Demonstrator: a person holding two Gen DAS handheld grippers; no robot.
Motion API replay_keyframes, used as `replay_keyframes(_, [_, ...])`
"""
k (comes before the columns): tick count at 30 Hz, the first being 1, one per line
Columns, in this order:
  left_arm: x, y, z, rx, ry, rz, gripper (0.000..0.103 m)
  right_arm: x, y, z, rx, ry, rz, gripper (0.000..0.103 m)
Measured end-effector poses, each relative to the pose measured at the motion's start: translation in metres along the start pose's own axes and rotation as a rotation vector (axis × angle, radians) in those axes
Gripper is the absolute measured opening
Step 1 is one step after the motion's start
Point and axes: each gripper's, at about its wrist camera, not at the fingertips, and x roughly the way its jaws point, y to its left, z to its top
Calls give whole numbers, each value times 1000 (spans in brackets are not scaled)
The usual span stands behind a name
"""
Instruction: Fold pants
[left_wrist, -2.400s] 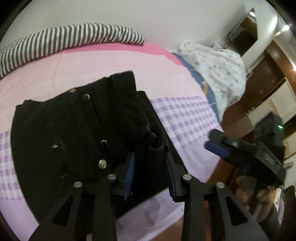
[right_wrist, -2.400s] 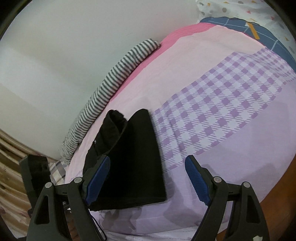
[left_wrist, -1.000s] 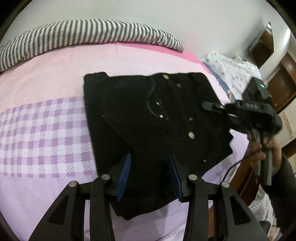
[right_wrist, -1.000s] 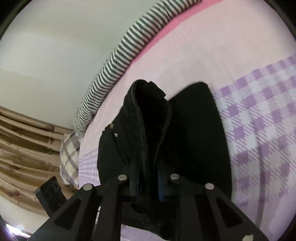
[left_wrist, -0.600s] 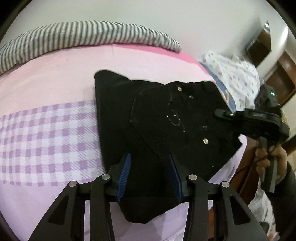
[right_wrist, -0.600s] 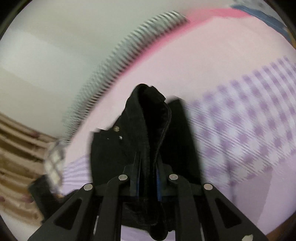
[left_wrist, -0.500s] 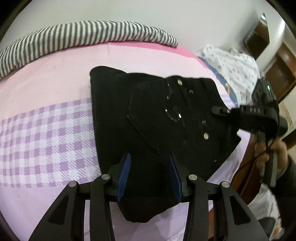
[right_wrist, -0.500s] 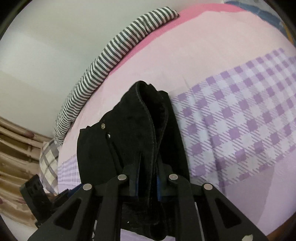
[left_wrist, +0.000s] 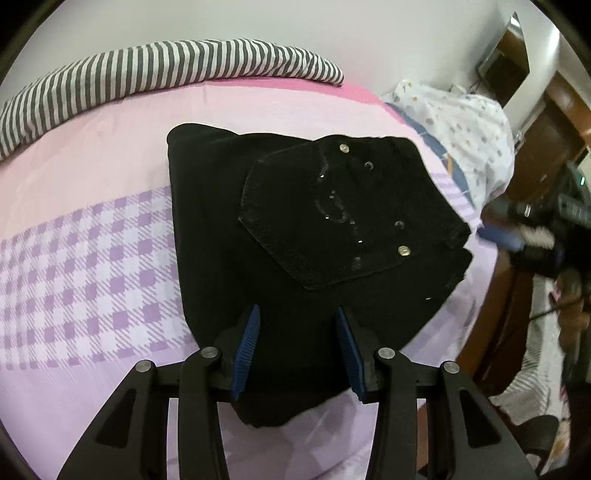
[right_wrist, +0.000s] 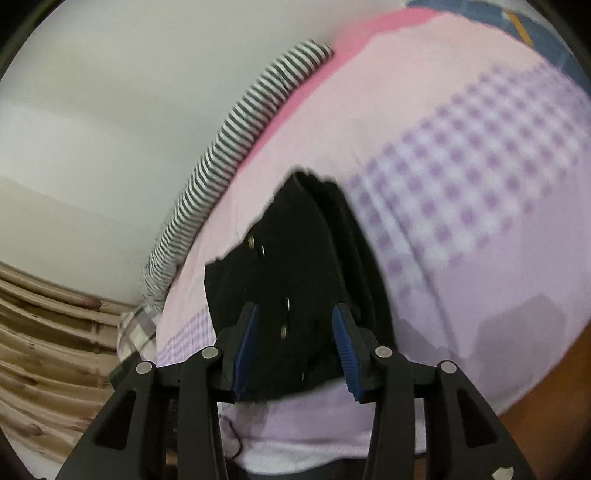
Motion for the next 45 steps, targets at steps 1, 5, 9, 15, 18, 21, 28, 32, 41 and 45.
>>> replay_keyframes(1, [-3,-1,-4,2,-5,-5,44,3,0,-5,4,7,1,40])
replay_keyframes(5, [-4,-3,-8,15,3,-15,44,16,-2,-17,27,20,-29,39])
replay_keyframes(9, [-1,-1,-11,9,8,-25,44,25,-4,-18,62,20,-34,37])
replay_keyframes(15, [0,-1,-12,7,5,-29,44,39,-9,-10,79,-24,-99,35])
replay_keyframes(18, [1,-2,-13,5,6,-28,44,42,-9,-8,99,-32,-103,35])
replay_keyframes(21, [2,-2,-13,-2,9,-30,44,36,-10,-13,170,17,-54,37])
replay_keyframes(28, [4,3,-15,-19,6,-39,44,43,-10,-9,163,16,-127,35])
replay_keyframes(32, [5,5,-15,-27,8,-47,44,52,-8,-6,171,-15,-153,40])
replay_keyframes(41, [4,4,-17,-21,3,-44,44,52,-12,-2,188,-90,-129,21])
replay_keyframes(45, [-5,5,-16,-23,-10,-37,44,32,3,-8,155,-112,-99,19])
